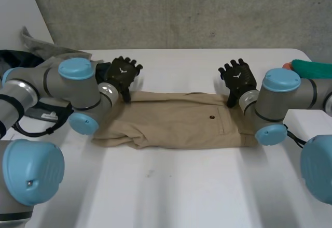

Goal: Fold the laundry.

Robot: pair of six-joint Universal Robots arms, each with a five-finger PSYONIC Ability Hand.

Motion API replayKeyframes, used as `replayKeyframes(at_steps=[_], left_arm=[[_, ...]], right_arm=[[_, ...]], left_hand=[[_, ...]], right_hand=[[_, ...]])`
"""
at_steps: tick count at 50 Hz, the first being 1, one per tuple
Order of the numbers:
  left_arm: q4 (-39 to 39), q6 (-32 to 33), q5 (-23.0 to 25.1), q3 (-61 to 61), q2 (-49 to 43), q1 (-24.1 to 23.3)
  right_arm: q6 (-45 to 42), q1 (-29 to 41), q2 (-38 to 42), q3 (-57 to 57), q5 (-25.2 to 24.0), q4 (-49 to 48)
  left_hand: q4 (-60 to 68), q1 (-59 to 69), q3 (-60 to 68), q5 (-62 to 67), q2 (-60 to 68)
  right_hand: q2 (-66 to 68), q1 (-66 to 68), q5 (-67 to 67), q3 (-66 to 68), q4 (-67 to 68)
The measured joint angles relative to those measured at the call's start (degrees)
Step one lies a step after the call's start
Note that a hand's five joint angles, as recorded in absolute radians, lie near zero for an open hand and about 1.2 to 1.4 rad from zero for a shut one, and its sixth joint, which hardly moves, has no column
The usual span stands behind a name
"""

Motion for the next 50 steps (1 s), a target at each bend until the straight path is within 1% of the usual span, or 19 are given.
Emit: replayKeyframes(at_steps=[2, 4, 5, 6, 10, 13, 16, 19, 22, 25, 31, 33, 34, 38, 40, 41, 43, 47, 50], left_arm=[[2.1, -0.1, 0.7, -0.9, 0.6, 0.2], [6.4, -0.4, 1.7, -2.3, 1.4, 0.5], [7.4, -0.4, 1.8, -2.6, 1.5, 0.5], [9.9, -0.7, 2.1, -3.0, 1.5, 0.6], [13.9, -1.4, 2.3, -2.0, 0.5, 0.8], [15.1, -1.9, 2.1, 0.7, -1.4, 0.9], [14.5, -2.3, 1.3, 3.7, -3.2, 1.0], [13.2, -3.1, 0.2, 4.8, -2.9, 1.2], [12.4, -4.4, -0.6, 2.4, 0.2, 1.3], [12.9, -6.1, -0.5, -3.0, 5.6, 1.4], [17.2, -9.4, 2.2, -17.7, 19.1, 2.0], [18.8, -10.4, 3.1, -22.8, 23.8, 2.3], [19.4, -11.1, 3.4, -25.6, 26.4, 2.4], [19.4, -12.8, 3.8, -32.5, 33.3, 2.7], [18.3, -13.6, 3.8, -35.5, 36.2, 2.7], [17.0, -14.1, 3.7, -37.5, 38.1, 2.6], [14.5, -14.8, 3.6, -40.1, 40.5, 2.5], [9.0, -16.2, 3.5, -44.7, 43.8, 1.8], [5.1, -17.5, 3.6, -47.9, 45.5, 0.9]], right_arm=[[-1.8, 0.2, 0.7, -0.8, 0.3, -0.1], [-4.4, 0.4, 1.8, -2.0, 0.7, -1.1], [-4.9, 0.5, 2.0, -2.3, 0.9, -1.7], [-5.7, 0.6, 2.4, -2.7, 1.1, -3.7], [-5.9, 0.9, 2.8, -2.7, 1.4, -10.2], [-5.7, 1.1, 3.2, -2.5, 1.3, -17.2], [-5.6, 1.1, 3.7, -2.4, 1.3, -22.1], [-5.4, 1.1, 3.2, -1.8, 1.2, -25.0], [-4.4, 1.1, 0.8, 0.3, 1.0, -24.6], [-2.0, 1.0, -3.8, 4.2, 1.0, -22.5], [4.1, 0.1, -14.9, 13.0, 0.4, -15.0], [5.8, -0.5, -18.6, 15.6, 0.0, -10.0], [6.6, -1.0, -20.7, 16.9, -0.2, -6.0], [8.5, -2.5, -25.4, 19.3, -0.7, 6.5], [9.7, -3.4, -27.5, 20.5, -0.9, 13.8], [10.5, -4.0, -28.7, 21.4, -1.2, 18.4], [11.6, -4.9, -30.3, 23.2, -1.8, 24.6], [12.9, -6.4, -32.1, 27.5, -3.5, 29.7], [12.7, -7.1, -32.5, 31.2, -4.7, 27.8]], left_hand=[[0.0, 0.0, 0.0, 0.0, 0.0], [0.0, 0.0, 0.0, 0.0, 0.0], [0.0, 0.0, 0.0, 0.0, 0.0], [0.0, 0.0, 0.0, 0.0, 0.0], [0.0, 0.0, 0.0, 0.0, 0.0], [0.0, 0.0, 0.0, 0.0, 0.0], [0.0, 0.0, 0.0, 0.0, 0.0], [0.0, 0.0, 0.0, 0.0, 0.0], [0.0, 0.0, 0.0, 0.0, 0.0], [0.0, 0.0, 0.0, 0.0, 0.0], [0.0, 0.0, 0.0, 0.0, 0.0], [0.0, 0.0, 0.0, 0.0, 0.0], [0.0, 0.0, 0.0, 0.0, 0.0], [0.0, 0.0, 0.0, 0.0, 0.0], [0.0, 0.0, 0.0, 0.0, 0.0], [0.0, 0.0, 0.0, 0.0, 0.0], [0.0, 0.0, 0.0, 0.0, 0.0], [0.0, 0.0, 0.0, 0.0, 0.0], [0.0, 0.0, 0.0, 0.0, 0.0]], right_hand=[[0.0, 0.0, 0.0, 0.0, 0.0], [0.0, 0.0, 0.0, 0.0, 0.0], [0.0, 0.0, 0.0, 0.0, 0.0], [0.0, 0.0, 0.0, 0.0, 0.0], [0.0, 0.0, 0.0, 0.0, 0.0], [0.0, 0.0, 0.0, 0.0, 0.0], [0.0, 0.0, 0.0, 0.0, 0.0], [0.0, 0.0, 0.0, 0.0, 0.0], [0.0, 0.0, -0.2, 0.0, 0.0], [0.0, 0.0, -0.2, 0.0, 0.0], [0.0, 0.0, -0.2, 0.0, 0.0], [0.0, 0.0, -0.2, 0.0, 0.0], [0.0, 0.0, -0.2, 0.0, 0.0], [0.0, 0.0, -0.2, 0.0, 0.0], [0.0, 0.0, -0.2, 0.0, 0.0], [0.0, 0.0, -0.2, 0.0, 0.0], [0.0, 0.0, -0.2, 0.1, 0.1], [2.4, 0.9, 2.3, 2.6, 2.6], [6.4, 5.2, 6.0, 6.5, 6.3]])
